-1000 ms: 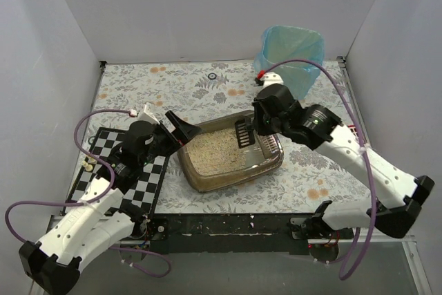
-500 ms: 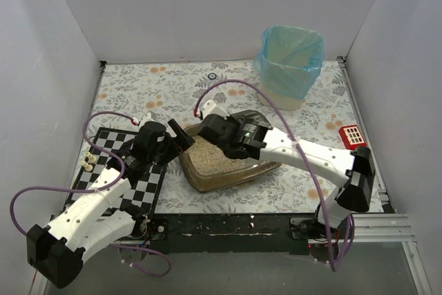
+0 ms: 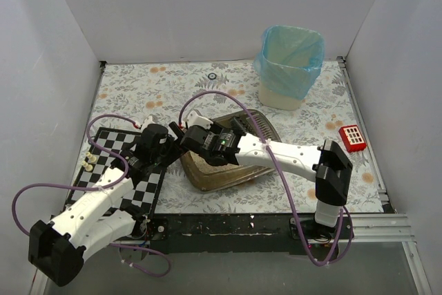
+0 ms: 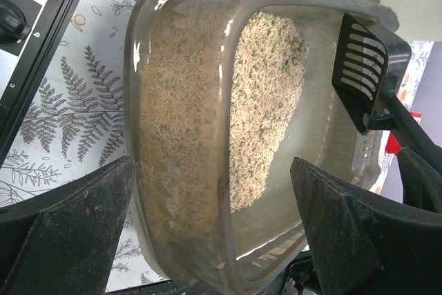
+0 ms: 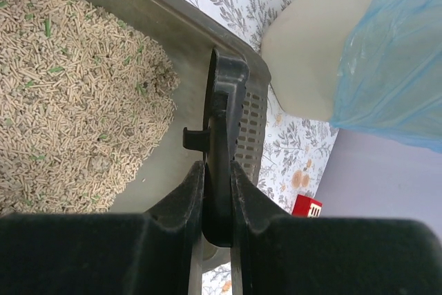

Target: Clean the litter box

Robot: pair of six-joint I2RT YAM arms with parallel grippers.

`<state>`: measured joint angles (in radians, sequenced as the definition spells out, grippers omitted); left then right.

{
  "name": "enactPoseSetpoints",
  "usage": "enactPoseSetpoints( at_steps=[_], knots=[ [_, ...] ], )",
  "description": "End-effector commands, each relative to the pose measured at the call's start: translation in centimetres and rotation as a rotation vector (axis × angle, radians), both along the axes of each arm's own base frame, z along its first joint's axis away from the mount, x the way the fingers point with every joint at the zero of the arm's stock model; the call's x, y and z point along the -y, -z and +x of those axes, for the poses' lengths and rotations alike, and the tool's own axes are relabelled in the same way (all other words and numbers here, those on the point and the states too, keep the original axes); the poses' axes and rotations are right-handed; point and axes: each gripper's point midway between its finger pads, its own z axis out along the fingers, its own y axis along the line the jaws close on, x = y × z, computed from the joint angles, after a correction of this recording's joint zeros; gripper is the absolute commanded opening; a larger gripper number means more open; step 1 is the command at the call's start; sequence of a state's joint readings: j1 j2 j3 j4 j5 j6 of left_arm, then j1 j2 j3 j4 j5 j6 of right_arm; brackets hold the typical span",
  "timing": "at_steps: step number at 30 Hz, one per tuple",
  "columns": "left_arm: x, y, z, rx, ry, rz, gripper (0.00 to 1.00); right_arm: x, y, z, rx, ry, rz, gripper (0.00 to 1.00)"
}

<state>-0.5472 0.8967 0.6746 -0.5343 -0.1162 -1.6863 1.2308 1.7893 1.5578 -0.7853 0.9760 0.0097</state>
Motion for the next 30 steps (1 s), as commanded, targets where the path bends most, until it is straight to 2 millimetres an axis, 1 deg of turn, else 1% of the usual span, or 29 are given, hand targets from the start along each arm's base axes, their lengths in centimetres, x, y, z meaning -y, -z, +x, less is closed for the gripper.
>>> enactPoseSetpoints(
  at_steps=[1,5,8,12,15,17,20,22,27,30],
  knots=[
    [0.1,0.5,-0.1,-0.002,-0.005,-0.015,0.95,-0.3,-0.3,1.3,0.078,-0.015,-0.013,0.01],
    [-0.9,1.6,-0.2,-0.033,-0.04,0.042,0.93,0.3,1.7,0.9,0.052,-0.03,-0.056,0.01],
    [-1.0,2.2,-0.4,-0.047,-0.037,0.049,0.92,0.3,3.1,0.7,0.037,-0.067,-0.067,0.01],
    [-0.8,2.6,-0.4,-0.054,-0.033,0.045,0.91,-0.7,4.8,-0.2,-0.013,-0.14,-0.062,0.01],
    [-0.8,2.6,-0.4,-0.055,-0.03,0.044,0.91,-2.0,6.0,-1.2,-0.052,-0.213,-0.085,0.01],
    [-0.8,2.5,-0.4,-0.053,-0.03,0.042,0.91,-3.0,6.4,-2.1,-0.072,-0.262,-0.094,0.01],
    [-0.8,2.5,-0.4,-0.05,-0.029,0.04,0.91,-4.4,6.2,-3.3,-0.08,-0.309,-0.081,0.01],
    [-0.7,2.5,-0.5,-0.05,-0.026,0.039,0.91,-5.4,5.7,-4.3,-0.104,-0.327,-0.046,0.01],
    [-0.8,2.6,-0.5,-0.049,-0.031,0.042,0.91,-7.2,4.1,-7.0,-0.224,-0.392,0.116,0.01],
    [-0.9,2.8,-0.6,-0.055,-0.033,0.043,0.91,-8.2,2.8,-8.4,-0.278,-0.453,0.215,0.01]
  ],
)
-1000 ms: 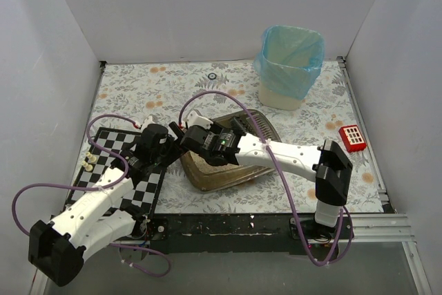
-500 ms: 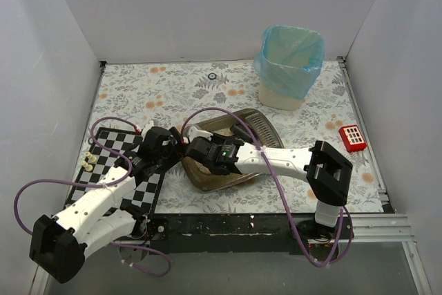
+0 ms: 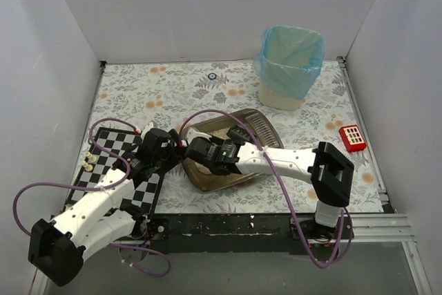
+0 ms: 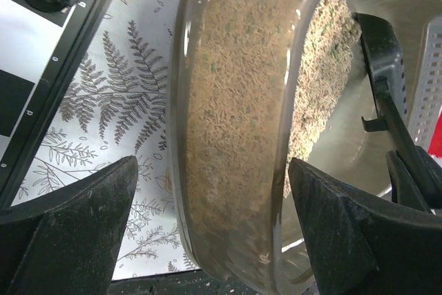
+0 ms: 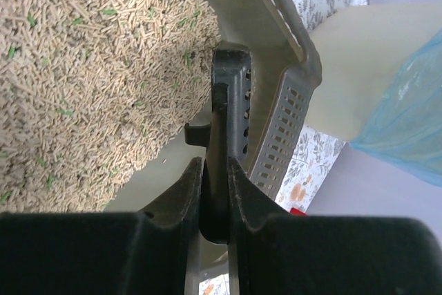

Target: Clean the litter box

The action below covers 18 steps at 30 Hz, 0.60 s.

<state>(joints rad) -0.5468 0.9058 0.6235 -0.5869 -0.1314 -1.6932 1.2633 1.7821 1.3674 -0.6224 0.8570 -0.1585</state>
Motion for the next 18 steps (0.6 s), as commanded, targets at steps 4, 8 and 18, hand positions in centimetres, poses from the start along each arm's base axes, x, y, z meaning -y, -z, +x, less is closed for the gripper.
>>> enactPoseSetpoints(
  at_steps=[4,8,18],
  knots=[
    [0.4,-0.6,1.0,0.04,-0.012,-0.02,0.91,-8.4,-4.8,-7.3,-0.248,-0.305,0.426,0.01],
    [0.4,-0.5,0.9,0.038,-0.014,-0.022,0.9,-8.8,-6.1,-7.8,-0.255,-0.329,0.483,0.01],
    [0.1,-0.4,0.9,0.038,-0.021,-0.011,0.9,-5.1,-8.8,-4.6,-0.078,-0.05,0.507,0.01]
  ],
)
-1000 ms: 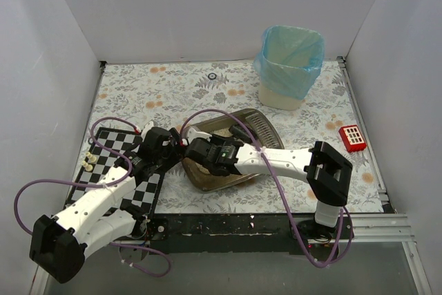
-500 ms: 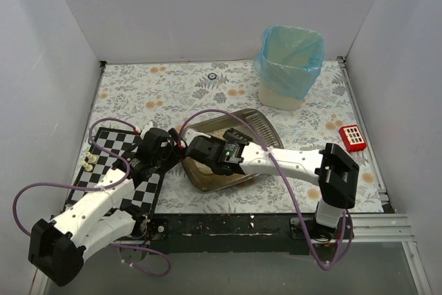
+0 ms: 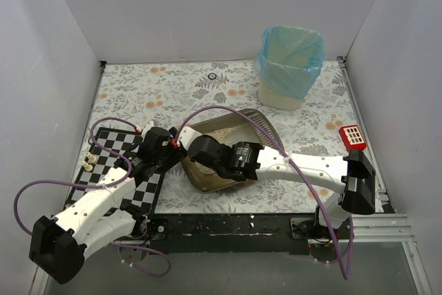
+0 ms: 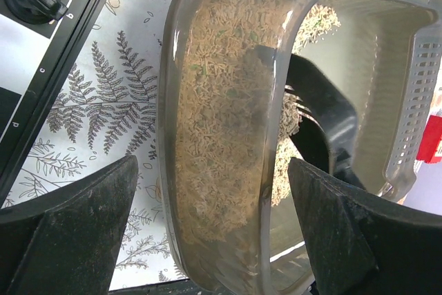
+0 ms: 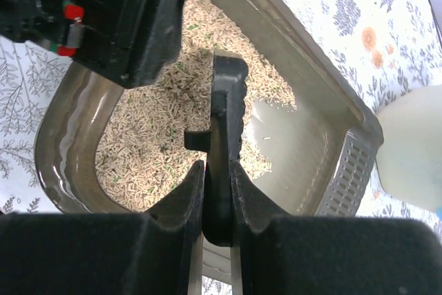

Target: Clean the litter box

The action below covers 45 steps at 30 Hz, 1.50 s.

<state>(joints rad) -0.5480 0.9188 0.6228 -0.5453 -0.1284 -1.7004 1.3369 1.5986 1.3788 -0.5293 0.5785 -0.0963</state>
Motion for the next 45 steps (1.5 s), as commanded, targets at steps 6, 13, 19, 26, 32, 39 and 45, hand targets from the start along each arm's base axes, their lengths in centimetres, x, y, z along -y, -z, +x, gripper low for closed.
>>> enactPoseSetpoints(
  at_steps=[6,13,19,26,32,39,45],
  knots=[
    [-0.4,-0.2,0.4,0.024,-0.014,0.02,0.88,3.0,-6.3,1.5,0.013,0.346,0.253,0.01],
    [0.0,-0.1,0.5,0.023,0.011,0.019,0.87,6.6,-5.9,2.1,-0.216,0.463,0.403,0.01],
    [0.6,0.1,0.7,0.029,0.043,0.013,0.83,10.4,-4.0,2.9,-0.507,0.603,0.523,0.01],
    [0.8,0.6,0.9,0.017,0.058,0.026,0.73,12.0,-0.6,3.3,-0.69,0.74,0.566,0.01],
    [0.9,0.9,0.9,0.01,0.076,0.038,0.63,12.7,4.4,3.2,-0.865,0.912,0.531,0.01],
    [1.0,1.4,0.7,-0.002,0.094,0.044,0.58,11.8,9.1,3.1,-0.997,1.095,0.735,0.01],
    [1.0,1.4,0.8,0.005,0.099,0.049,0.55,13.1,11.4,4.2,-0.913,1.256,0.838,0.01]
  ],
)
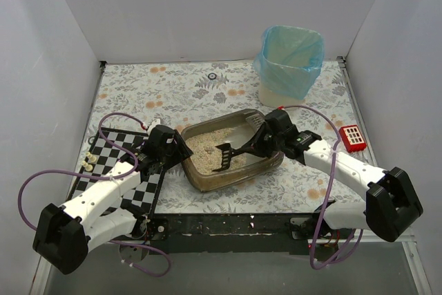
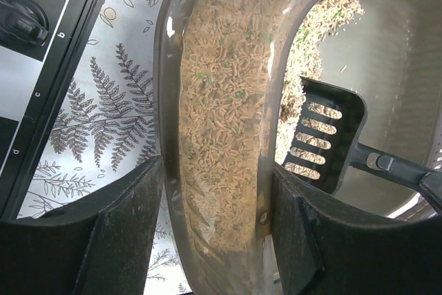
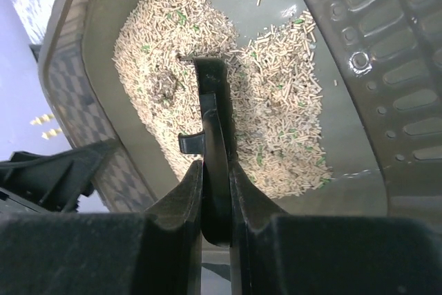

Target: Clean the litter box

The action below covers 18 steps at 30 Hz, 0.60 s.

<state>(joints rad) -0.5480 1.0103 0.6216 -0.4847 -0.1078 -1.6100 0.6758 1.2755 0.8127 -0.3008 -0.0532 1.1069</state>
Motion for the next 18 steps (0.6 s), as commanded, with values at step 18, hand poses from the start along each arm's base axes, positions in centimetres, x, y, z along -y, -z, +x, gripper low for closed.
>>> enactPoseSetpoints(
  at_steps=[18],
  knots=[
    [1.2,0.2,0.5,0.006,0.041,-0.029,0.5,-6.2,7.6,-1.3,0.056,-0.002,-0.114,0.01]
  ],
)
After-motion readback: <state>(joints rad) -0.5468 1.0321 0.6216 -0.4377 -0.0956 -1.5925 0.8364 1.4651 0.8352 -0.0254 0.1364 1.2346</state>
